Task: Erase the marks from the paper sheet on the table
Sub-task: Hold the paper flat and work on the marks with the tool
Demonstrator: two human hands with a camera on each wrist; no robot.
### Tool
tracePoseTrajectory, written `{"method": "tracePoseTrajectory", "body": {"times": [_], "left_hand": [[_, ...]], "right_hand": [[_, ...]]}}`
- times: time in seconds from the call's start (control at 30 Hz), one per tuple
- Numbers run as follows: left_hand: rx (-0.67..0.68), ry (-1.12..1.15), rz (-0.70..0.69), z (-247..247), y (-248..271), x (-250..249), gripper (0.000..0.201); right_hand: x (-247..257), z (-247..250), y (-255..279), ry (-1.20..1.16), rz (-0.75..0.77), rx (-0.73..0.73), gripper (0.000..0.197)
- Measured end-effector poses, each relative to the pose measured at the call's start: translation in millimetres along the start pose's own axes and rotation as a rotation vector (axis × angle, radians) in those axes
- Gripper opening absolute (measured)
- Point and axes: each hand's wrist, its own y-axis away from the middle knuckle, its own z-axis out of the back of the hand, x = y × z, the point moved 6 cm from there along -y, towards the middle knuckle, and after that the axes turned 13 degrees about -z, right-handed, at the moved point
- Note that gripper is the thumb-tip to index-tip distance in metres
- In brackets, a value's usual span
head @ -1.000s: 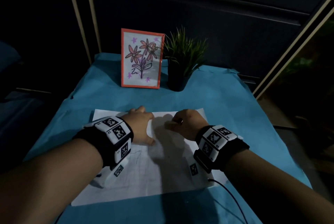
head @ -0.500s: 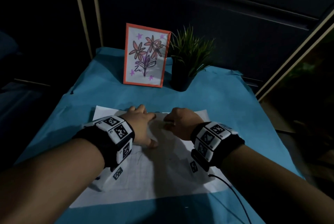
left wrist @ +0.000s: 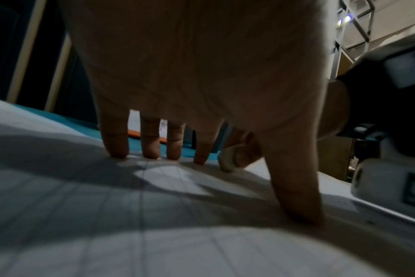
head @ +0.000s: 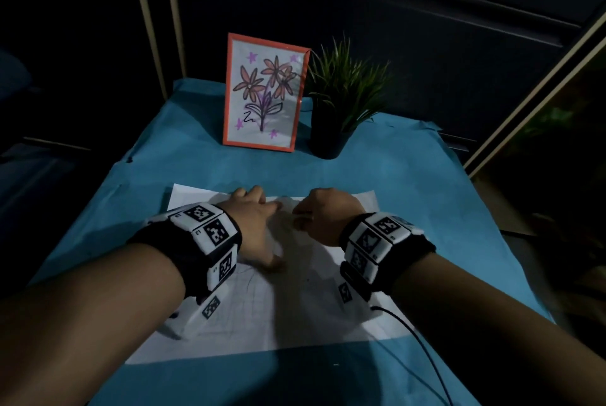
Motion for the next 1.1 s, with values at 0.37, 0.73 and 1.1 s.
{"method": "tracePoseTrajectory", "body": {"times": [0.37, 0.73, 1.1], "left_hand": [[-0.038, 0.015, 0.02, -3, 4, -1, 0.101], [-0.037, 0.021, 0.092, -7, 10, 14, 0.115], [-0.054, 0.074, 0.079, -4, 18, 16, 0.113]], "right_hand": [[-8, -4, 6, -0.022, -0.058, 0.05, 0.032], [-5, -2, 4, 0.035, 0.004, 0.027, 0.029], [-6, -3, 11, 0.017, -0.008, 0.063, 0.035]]}}
